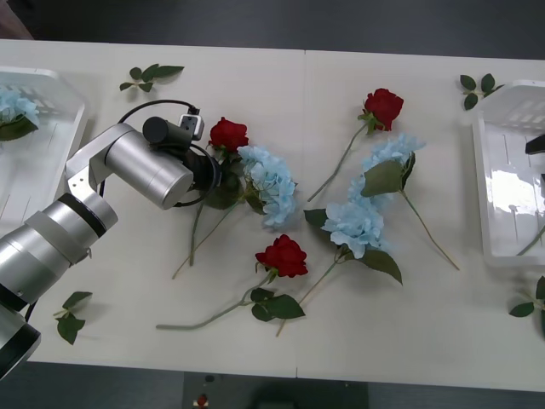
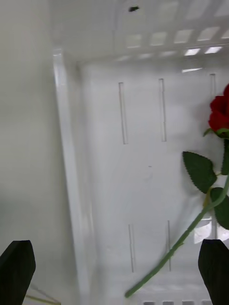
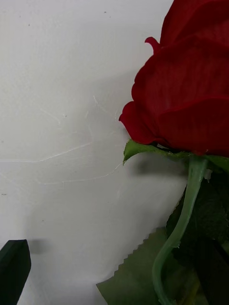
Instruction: Put the red flowers into the right box and the blue flowers into the left box
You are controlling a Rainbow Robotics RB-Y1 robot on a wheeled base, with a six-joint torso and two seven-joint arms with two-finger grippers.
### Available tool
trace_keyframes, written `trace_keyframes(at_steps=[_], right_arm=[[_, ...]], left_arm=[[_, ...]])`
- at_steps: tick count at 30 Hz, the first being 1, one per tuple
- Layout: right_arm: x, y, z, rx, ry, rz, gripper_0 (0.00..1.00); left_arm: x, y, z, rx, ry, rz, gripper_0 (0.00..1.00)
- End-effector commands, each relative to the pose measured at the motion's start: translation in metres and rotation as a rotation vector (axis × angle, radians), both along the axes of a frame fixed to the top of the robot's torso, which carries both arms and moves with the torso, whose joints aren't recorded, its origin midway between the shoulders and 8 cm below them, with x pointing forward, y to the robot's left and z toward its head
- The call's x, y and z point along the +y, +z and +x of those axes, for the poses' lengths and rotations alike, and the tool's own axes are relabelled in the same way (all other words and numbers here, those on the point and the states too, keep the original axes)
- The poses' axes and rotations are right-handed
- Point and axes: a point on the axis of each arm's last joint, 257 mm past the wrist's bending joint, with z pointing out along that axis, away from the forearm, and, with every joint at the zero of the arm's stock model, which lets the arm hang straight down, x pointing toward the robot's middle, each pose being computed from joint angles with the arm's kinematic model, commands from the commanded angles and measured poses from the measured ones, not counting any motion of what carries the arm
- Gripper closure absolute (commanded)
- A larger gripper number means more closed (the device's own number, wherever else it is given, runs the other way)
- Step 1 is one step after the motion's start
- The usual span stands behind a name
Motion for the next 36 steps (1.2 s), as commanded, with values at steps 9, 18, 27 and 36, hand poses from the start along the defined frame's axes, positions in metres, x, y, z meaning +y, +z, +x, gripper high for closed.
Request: trace_keyframes(at_steps=[9,18,27,36], right_arm=[[0.093,0.047,-0.012,-0.059,0.532,-0.054,0.00],[0.117,0.019,-0.029,-0.014,0.793,-0.139,0.00],[0.144,-0.019,-0.042,0.009,0.914,-0.123,0.00],[0.163,-0.040,-0.044,-0.003,0.937,-0.094,0.00]], left_arm=[[-0.020,0.030,0.014,-0.060,-0.057,0.003,0.99],[-0.021,0.034,0.017,-0.071,-0.055,-0.006,1.00],[-0.025,0.085,0.026,-0.155,-0.089,-0.034,1.00],[-0.057,0.178,-0.011,-0.214,-0.232,-0.221,1.00]])
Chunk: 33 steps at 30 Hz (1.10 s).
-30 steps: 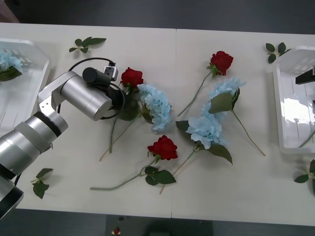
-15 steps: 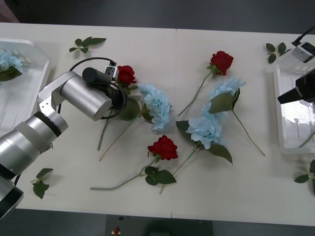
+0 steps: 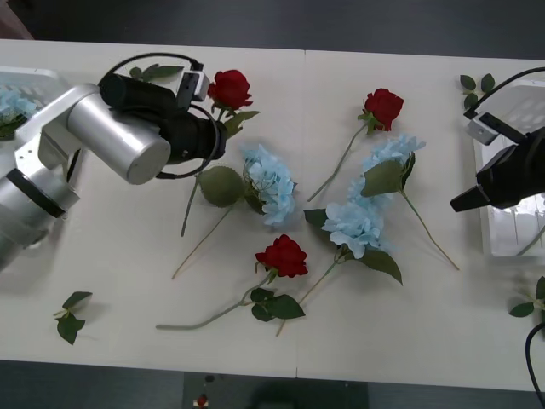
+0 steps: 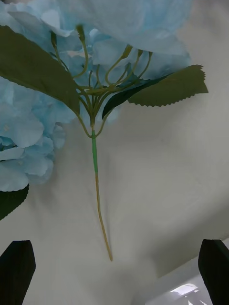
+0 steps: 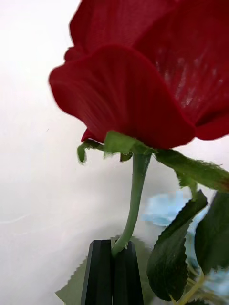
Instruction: Put the red flowers into the right box and the blue flowers into the left box
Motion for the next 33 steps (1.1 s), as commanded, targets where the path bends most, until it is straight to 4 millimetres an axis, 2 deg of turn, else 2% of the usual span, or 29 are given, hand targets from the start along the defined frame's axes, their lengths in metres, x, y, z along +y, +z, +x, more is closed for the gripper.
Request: trace_keyframes(at_steps=[1,3,5,7,9,16,19,22,27,33], right_arm=[[0.010,0.008,0.009,-0.070,0.040,0.008,0.00],[0.012,0.011,0.010,-0.080,0.047,0.013,0.00],[0.019,0.026,0.011,-0.115,0.068,0.034,0.00],[0.023,0.037,0.009,-0.131,0.081,0.065,0.00],[0.032,0.053,0.002,-0.139,0.103,0.150,0.00],[0.048,0.088,-0.024,-0.129,0.162,0.347,0.00],[0.057,0.104,-0.037,-0.100,0.172,0.455,0.00],[0.065,0.114,-0.043,-0.078,0.173,0.516,0.00],[0.084,0.135,-0.053,-0.028,0.175,0.642,0.00],[0.111,0.167,-0.065,0.008,0.238,0.774,0.00]], left_arm=[[-0.018,0.083,-0.009,-0.082,-0.069,-0.111,1.00],[-0.032,0.099,-0.021,-0.080,-0.103,-0.161,1.00],[-0.059,0.123,-0.041,-0.074,-0.141,-0.268,1.00],[-0.077,0.138,-0.051,-0.075,-0.156,-0.343,1.00],[-0.102,0.162,-0.064,-0.085,-0.170,-0.457,1.00],[-0.150,0.206,-0.085,-0.099,-0.178,-0.641,1.00],[-0.174,0.233,-0.090,-0.111,-0.175,-0.731,1.00],[-0.194,0.250,-0.093,-0.114,-0.172,-0.798,1.00],[-0.220,0.266,-0.097,-0.100,-0.169,-0.884,1.00],[-0.230,0.264,-0.101,-0.092,-0.173,-0.892,1.00]])
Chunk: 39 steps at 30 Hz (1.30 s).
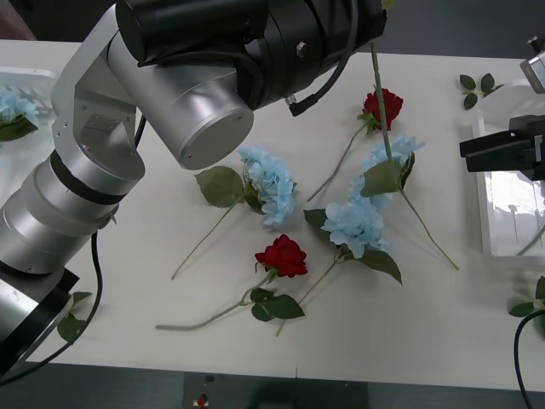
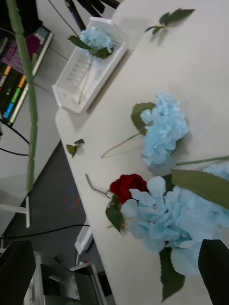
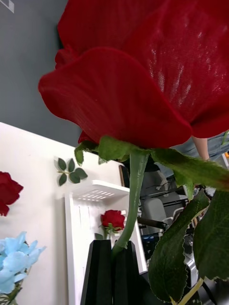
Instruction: Put the red flowers into the right box and the blue flowers into the left box
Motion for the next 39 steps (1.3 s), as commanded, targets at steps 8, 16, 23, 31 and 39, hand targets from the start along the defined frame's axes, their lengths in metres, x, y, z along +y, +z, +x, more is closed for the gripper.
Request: trace_keyframes(at_steps=[8,16,23,31,39], right_arm=[[0.040,0.054,-0.014,0.051,0.099,0.163,0.00],[0.074,0.082,0.001,0.067,0.100,0.243,0.00],[0.102,0.083,0.015,0.078,0.088,0.271,0.00],[0.128,0.082,0.024,0.090,0.083,0.301,0.00],[0.134,0.083,0.023,0.111,0.085,0.317,1.00]], left_arm=[[-0.007,0.015,-0.007,-0.015,-0.015,-0.024,1.00],[-0.007,0.015,-0.007,-0.015,-0.015,-0.024,1.00],[-0.007,0.015,-0.007,-0.015,-0.015,-0.024,1.00],[-0.007,0.015,-0.007,-0.015,-0.015,-0.024,1.00],[-0.007,0.015,-0.007,-0.015,-0.015,-0.024,1.00]])
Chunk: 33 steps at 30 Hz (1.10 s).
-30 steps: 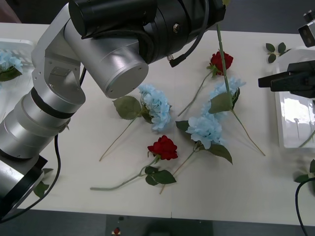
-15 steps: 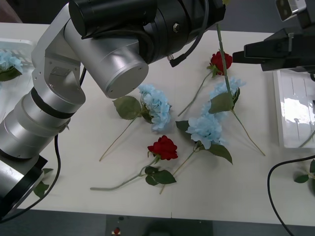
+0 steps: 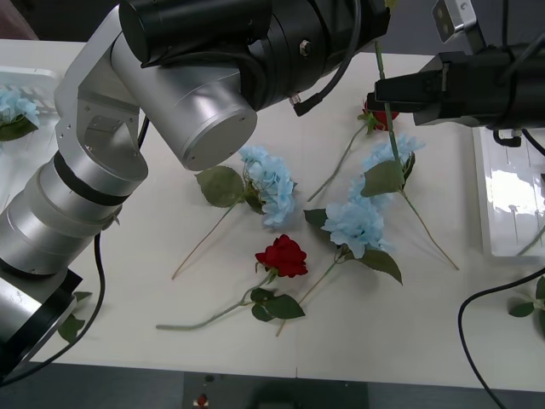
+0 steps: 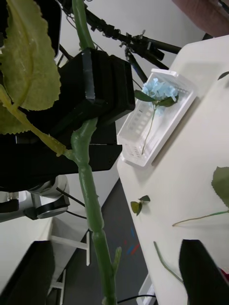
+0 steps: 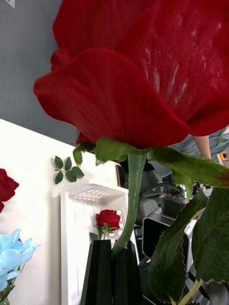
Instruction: Put the red flowers into the right box and the blue flowers into the left box
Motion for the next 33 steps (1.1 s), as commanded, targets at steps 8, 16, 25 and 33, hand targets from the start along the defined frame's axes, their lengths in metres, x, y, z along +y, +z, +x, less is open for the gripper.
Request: trace_keyframes(at_steps=[8,16,25,33], right_arm=[[0.011,0.016,-0.001,0.017,0.013,0.026,1.00],[0.010,0.015,-0.003,0.021,0.019,0.027,1.00],[0.007,0.017,-0.003,0.016,0.013,0.030,1.00],[-0.011,0.019,-0.001,0.011,-0.011,0.002,1.00]], left_arm=[[-0.006,0.015,-0.006,-0.035,-0.014,-0.005,1.00],[-0.006,0.015,-0.006,-0.035,-0.014,-0.005,1.00],[-0.006,0.015,-0.006,-0.035,-0.014,-0.005,0.00],[-0.006,0.015,-0.006,-0.035,-0.014,-0.005,0.00]])
